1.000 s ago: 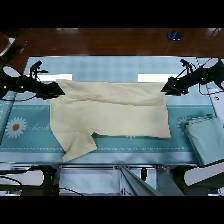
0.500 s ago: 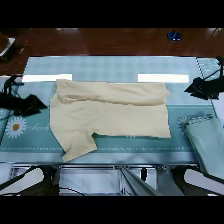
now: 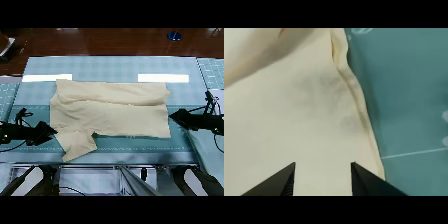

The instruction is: Fold the shirts.

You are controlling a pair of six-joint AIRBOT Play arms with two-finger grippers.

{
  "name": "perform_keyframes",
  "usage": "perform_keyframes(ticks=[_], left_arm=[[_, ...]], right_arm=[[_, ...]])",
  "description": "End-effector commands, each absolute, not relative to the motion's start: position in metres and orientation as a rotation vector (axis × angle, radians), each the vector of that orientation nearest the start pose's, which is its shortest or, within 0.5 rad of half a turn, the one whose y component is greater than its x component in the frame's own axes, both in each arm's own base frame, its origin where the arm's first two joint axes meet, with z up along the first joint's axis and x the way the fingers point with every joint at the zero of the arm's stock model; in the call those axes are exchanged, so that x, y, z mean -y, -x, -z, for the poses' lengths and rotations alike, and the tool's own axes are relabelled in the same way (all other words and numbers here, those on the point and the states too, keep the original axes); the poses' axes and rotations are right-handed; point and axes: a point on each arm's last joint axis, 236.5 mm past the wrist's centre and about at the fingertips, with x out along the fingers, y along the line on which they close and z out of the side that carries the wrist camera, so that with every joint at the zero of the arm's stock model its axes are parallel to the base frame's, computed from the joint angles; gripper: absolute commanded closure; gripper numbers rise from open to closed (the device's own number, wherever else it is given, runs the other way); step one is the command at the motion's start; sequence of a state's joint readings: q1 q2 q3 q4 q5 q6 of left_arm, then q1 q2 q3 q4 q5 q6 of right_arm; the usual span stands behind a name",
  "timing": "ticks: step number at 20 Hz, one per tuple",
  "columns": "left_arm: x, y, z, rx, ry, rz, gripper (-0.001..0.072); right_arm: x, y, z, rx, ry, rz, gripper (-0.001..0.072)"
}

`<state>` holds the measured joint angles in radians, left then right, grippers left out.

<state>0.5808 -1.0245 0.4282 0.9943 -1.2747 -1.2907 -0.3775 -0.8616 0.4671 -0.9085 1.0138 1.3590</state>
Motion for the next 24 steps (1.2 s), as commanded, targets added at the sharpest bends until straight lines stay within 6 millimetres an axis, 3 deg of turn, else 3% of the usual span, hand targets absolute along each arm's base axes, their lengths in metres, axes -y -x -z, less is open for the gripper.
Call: perform_keyframes(ticks=[1, 3, 6, 7, 8, 9, 10, 14, 21, 24], left_arm=[[0.043, -0.194, 0.103, -1.469, 1.009, 0.056, 0.0199], [0.055, -0.19, 0.117, -1.464, 1.004, 0.059, 0.0199], [0.057, -0.191, 0.131, -1.461, 0.948, 0.034, 0.0223], [0.056, -0.194, 0.131, -1.452, 0.947, 0.019, 0.0408], [0.055, -0.196, 0.131, -1.448, 0.944, 0.021, 0.0666], [0.055, -0.198, 0.129, -1.44, 0.937, 0.033, 0.0682], [0.054, -0.199, 0.128, -1.434, 0.933, 0.036, 0.0686], [0.056, -0.199, 0.127, -1.437, 0.936, 0.042, 0.0686], [0.057, -0.198, 0.126, -1.444, 0.938, 0.048, 0.0686], [0.057, -0.198, 0.126, -1.444, 0.939, 0.049, 0.0686]], right_arm=[[-0.043, -0.255, 0.057, -1.191, -0.779, -0.064, 0.0307], [-0.033, -0.26, 0.054, -1.168, -0.788, -0.031, 0.0307], [0.013, -0.271, 0.033, -1.091, -0.828, 0.07, 0.0307], [0.03, -0.264, 0.033, -1.103, -0.818, 0.113, 0.0307], [0.042, -0.249, 0.039, -1.148, -0.81, 0.155, 0.0307], [0.046, -0.229, 0.049, -1.219, -0.808, 0.189, 0.0307], [0.042, -0.215, 0.058, -1.278, -0.831, 0.216, 0.0307], [-0.018, -0.196, 0.07, -1.397, -0.887, 0.034, 0.0307], [-0.033, -0.177, 0.112, -1.6, -0.814, 0.036, 0.0307], [-0.039, -0.208, 0.115, -1.498, -0.902, 0.037, 0.0307]])
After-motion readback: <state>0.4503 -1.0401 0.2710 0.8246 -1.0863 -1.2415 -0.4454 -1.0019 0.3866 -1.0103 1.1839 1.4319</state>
